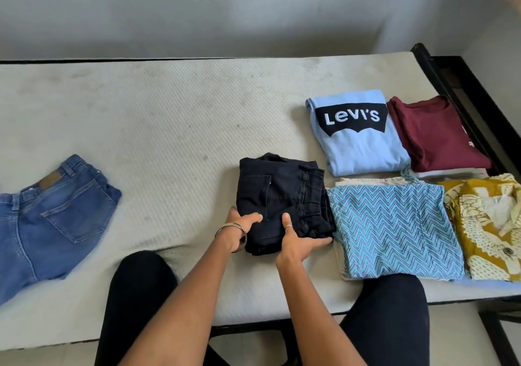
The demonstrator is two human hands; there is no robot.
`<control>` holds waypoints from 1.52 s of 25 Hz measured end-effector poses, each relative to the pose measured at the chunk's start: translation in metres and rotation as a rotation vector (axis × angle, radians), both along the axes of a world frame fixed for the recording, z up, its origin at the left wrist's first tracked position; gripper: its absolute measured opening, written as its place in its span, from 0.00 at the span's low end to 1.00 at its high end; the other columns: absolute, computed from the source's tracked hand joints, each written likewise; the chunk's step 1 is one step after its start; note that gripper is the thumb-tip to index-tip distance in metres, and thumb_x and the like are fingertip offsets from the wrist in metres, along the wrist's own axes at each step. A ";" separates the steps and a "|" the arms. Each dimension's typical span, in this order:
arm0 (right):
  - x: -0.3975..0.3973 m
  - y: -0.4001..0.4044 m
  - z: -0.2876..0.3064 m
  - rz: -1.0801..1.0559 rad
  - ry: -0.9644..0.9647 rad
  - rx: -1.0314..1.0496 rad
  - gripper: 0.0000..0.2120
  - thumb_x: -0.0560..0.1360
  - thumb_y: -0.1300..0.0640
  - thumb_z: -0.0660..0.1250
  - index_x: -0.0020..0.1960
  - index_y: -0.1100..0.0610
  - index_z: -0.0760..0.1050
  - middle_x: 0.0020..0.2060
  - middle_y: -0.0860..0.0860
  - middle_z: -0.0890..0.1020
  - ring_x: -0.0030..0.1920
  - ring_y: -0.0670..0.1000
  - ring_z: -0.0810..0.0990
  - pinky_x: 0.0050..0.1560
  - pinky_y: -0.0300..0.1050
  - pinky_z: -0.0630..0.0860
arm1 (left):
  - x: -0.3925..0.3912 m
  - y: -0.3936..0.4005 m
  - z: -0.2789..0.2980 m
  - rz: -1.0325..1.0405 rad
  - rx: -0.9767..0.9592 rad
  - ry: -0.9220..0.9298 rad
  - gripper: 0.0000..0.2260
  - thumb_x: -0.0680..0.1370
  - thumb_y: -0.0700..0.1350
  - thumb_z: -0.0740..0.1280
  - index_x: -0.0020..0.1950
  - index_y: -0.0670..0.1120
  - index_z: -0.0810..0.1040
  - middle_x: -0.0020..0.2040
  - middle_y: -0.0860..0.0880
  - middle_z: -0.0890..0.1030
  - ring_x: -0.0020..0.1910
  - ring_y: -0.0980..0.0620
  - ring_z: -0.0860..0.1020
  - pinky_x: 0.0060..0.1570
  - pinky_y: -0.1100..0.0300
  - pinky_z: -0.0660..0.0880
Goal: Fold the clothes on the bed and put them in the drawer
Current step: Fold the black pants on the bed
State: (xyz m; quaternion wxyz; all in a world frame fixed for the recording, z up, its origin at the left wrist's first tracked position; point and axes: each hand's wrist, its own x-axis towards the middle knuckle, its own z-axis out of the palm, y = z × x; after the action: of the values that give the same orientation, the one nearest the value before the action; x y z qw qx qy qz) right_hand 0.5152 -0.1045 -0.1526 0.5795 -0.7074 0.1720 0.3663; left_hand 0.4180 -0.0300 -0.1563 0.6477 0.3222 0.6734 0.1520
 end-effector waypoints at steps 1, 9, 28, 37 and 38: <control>0.004 0.001 0.003 -0.083 0.008 0.074 0.61 0.67 0.60 0.80 0.79 0.48 0.36 0.70 0.51 0.65 0.63 0.52 0.73 0.61 0.48 0.73 | 0.000 -0.004 0.009 0.026 -0.011 -0.096 0.28 0.64 0.46 0.76 0.62 0.46 0.74 0.57 0.44 0.81 0.53 0.44 0.81 0.56 0.46 0.78; 0.047 0.030 0.060 0.494 0.047 0.723 0.40 0.67 0.73 0.73 0.74 0.53 0.64 0.66 0.57 0.77 0.61 0.60 0.80 0.56 0.61 0.79 | -0.051 -0.021 0.015 0.763 -0.174 -0.852 0.41 0.70 0.74 0.57 0.70 0.45 0.70 0.69 0.40 0.72 0.70 0.36 0.68 0.69 0.40 0.63; 0.074 -0.004 0.002 1.054 -0.415 -0.321 0.35 0.73 0.30 0.64 0.54 0.64 0.76 0.50 0.59 0.81 0.53 0.60 0.79 0.57 0.54 0.77 | -0.033 -0.004 0.011 -0.180 0.081 0.344 0.30 0.68 0.67 0.71 0.51 0.41 0.74 0.50 0.44 0.80 0.46 0.45 0.78 0.53 0.51 0.75; 0.216 -0.035 0.101 0.849 -0.906 -0.111 0.26 0.77 0.38 0.64 0.57 0.61 0.75 0.54 0.61 0.82 0.58 0.63 0.77 0.57 0.54 0.72 | 0.091 -0.019 0.085 -0.020 0.161 -0.292 0.27 0.73 0.67 0.64 0.59 0.47 0.80 0.52 0.47 0.84 0.51 0.45 0.82 0.56 0.47 0.78; 0.245 -0.048 0.106 0.840 -0.938 -0.133 0.29 0.76 0.34 0.62 0.56 0.61 0.75 0.53 0.62 0.82 0.57 0.63 0.78 0.57 0.55 0.73 | 0.118 -0.027 0.092 -0.060 0.167 -0.321 0.26 0.74 0.66 0.64 0.60 0.47 0.80 0.53 0.47 0.84 0.52 0.45 0.82 0.57 0.47 0.78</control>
State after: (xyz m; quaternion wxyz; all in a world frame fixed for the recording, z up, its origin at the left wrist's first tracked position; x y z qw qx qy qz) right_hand 0.7605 -0.1524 -0.0465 0.3548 -0.8345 -0.3701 0.2018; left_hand 0.5362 -0.0568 -0.0646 0.7221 0.3664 0.5365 0.2377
